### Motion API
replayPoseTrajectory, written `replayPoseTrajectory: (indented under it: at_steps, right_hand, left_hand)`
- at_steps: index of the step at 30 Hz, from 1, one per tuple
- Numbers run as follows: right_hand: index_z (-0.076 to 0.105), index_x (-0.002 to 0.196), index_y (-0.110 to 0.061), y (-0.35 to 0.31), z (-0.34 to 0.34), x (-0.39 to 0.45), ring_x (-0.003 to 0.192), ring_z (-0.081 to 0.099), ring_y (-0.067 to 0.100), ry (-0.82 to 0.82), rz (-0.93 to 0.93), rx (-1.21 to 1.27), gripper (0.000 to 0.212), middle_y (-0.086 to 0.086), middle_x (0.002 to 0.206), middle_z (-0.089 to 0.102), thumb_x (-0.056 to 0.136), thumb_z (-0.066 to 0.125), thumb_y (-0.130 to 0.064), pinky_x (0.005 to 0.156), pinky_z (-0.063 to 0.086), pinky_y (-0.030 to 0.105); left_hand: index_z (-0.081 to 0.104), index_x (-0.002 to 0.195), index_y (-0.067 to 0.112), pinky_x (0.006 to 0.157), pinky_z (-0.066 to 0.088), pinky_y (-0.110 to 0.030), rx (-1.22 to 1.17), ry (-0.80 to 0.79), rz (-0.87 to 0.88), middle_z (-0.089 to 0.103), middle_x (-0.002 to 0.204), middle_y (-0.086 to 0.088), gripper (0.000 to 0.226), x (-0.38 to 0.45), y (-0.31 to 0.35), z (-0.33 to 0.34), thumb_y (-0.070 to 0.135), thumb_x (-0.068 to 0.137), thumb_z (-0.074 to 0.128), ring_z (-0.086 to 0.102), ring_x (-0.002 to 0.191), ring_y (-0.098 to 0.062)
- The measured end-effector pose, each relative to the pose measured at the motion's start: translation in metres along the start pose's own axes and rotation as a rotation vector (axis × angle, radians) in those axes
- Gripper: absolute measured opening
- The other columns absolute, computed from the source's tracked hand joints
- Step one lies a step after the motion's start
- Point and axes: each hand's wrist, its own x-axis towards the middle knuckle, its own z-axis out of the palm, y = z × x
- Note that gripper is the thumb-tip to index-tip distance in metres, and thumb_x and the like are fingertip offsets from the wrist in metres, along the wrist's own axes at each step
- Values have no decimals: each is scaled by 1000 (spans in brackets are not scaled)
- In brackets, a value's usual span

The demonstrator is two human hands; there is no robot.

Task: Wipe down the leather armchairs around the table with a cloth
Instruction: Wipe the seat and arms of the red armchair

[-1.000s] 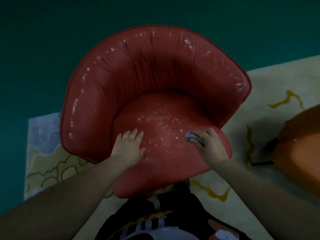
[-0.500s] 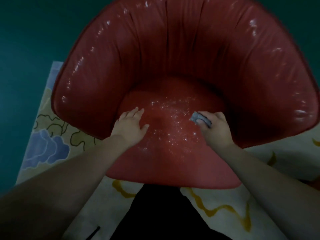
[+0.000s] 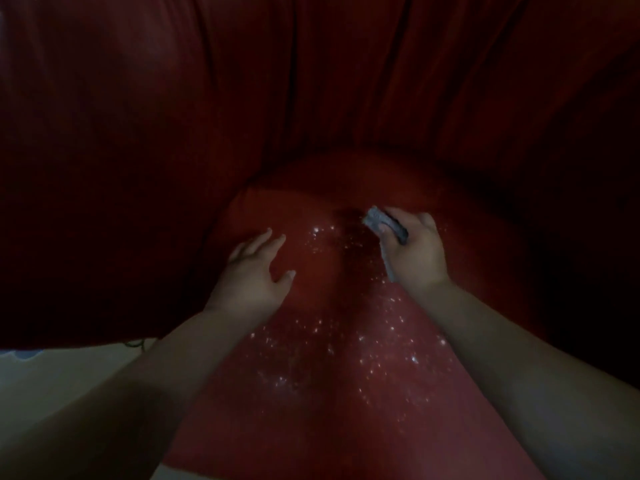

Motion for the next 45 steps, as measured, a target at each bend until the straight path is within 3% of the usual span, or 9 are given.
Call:
replayPoseTrajectory:
  at_steps: [3,5,9,15,21,27,34,40,45]
  right_hand:
    - [54,131,-23,4,32,31,100,48,8,0,-91,-41,42,-4,112,45,90,63,-27,83,31,-3]
    - [54,131,-18,4,46,48,107,51,17,34,-192,-108,44,5,119,50,88,65,-23,94,43,20]
    - [63,123,-13,-1,67,60,100,55,28,153,-274,-136,37,14,110,54,86,66,-12,89,49,40]
    - [63,123,-17,12,62,17,92,53,25,-87,-565,-169,37,8,101,53,87,64,-10,78,50,42]
    - [67,115,-13,-12,84,68,93,57,30,49,-356,-105,29,14,100,55,87,62,-5,82,49,40]
    - [65,120,-21,0,66,21,94,53,26,-257,-697,-218,35,8,102,55,87,65,-10,79,44,33]
    - [64,97,-33,-18,93,56,101,54,29,-35,-488,-178,18,17,108,53,88,62,-18,91,45,40]
    - [61,123,-28,7,70,-11,94,51,25,-307,-800,-264,33,4,100,51,91,59,-29,76,47,39]
    - [66,116,-14,19,58,36,97,56,30,-33,-550,-277,25,10,105,52,92,59,-18,85,48,37]
  left_hand:
    - [28,150,37,118,12,-30,-19,30,22,13,159,18,67,23,-6,12,43,90,59,6,146,-9]
    - [25,150,38,120,14,-40,31,35,23,7,161,17,72,34,-11,19,44,88,61,3,147,-9]
    - [13,153,37,119,13,-42,109,34,33,-7,161,18,88,44,-15,31,48,84,66,-4,147,-9]
    - [10,153,36,119,10,-34,75,63,54,-7,159,22,93,43,-17,30,47,82,69,-5,146,-5]
    - [18,154,29,121,13,-32,51,85,69,-1,161,15,92,42,-18,33,42,81,73,-1,148,-7]
    - [18,153,30,118,12,-30,91,81,41,-3,161,14,94,36,-26,31,46,79,73,-1,147,-8]
    - [16,154,29,120,10,-32,78,69,12,-5,162,12,97,34,-25,32,46,78,73,-4,147,-9]
    - [17,154,27,121,11,-34,95,54,11,-5,162,11,96,29,-27,28,44,79,74,-3,148,-9]
    - [15,154,26,120,7,-30,84,66,34,-5,161,14,96,25,-19,32,46,80,72,-4,147,-8]
